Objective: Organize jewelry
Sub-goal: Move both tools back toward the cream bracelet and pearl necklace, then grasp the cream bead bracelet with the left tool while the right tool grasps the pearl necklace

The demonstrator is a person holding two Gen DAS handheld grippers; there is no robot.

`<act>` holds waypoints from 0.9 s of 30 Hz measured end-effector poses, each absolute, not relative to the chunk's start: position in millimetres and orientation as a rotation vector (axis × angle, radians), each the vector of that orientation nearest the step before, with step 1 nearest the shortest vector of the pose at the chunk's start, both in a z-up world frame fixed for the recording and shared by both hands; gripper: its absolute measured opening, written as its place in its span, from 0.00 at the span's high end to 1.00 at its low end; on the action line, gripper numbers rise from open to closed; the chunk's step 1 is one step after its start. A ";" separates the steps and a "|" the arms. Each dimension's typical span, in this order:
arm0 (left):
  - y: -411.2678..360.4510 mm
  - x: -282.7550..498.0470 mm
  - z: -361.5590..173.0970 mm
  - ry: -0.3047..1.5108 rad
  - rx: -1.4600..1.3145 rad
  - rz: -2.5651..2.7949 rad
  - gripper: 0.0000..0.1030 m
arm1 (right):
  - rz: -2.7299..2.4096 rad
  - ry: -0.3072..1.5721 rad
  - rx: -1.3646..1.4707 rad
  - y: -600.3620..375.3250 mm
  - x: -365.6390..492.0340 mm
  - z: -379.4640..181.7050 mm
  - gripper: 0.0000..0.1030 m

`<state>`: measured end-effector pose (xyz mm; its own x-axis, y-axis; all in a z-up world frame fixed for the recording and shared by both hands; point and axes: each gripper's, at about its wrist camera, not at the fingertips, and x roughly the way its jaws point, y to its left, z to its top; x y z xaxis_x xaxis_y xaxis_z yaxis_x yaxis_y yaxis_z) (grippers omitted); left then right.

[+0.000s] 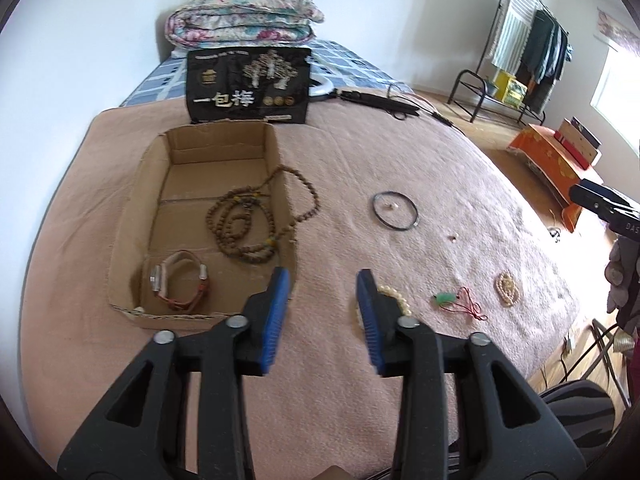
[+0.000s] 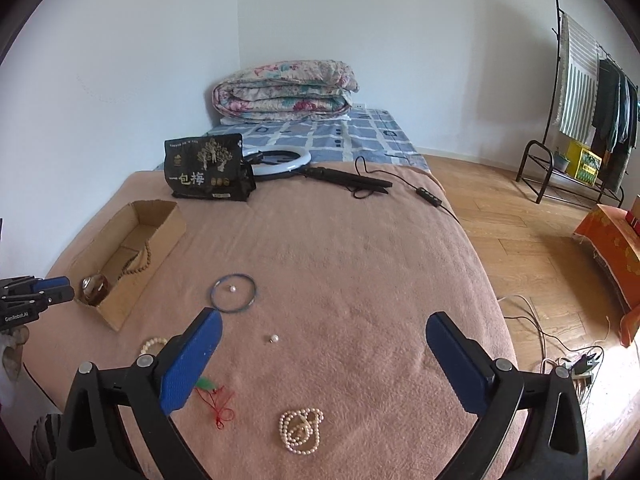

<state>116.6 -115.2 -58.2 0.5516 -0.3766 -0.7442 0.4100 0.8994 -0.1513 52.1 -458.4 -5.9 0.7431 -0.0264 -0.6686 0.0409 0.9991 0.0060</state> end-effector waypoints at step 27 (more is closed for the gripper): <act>-209.9 111.0 -131.2 0.984 0.228 -0.590 0.48 | 0.102 0.891 0.058 -462.7 66.1 -86.3 0.00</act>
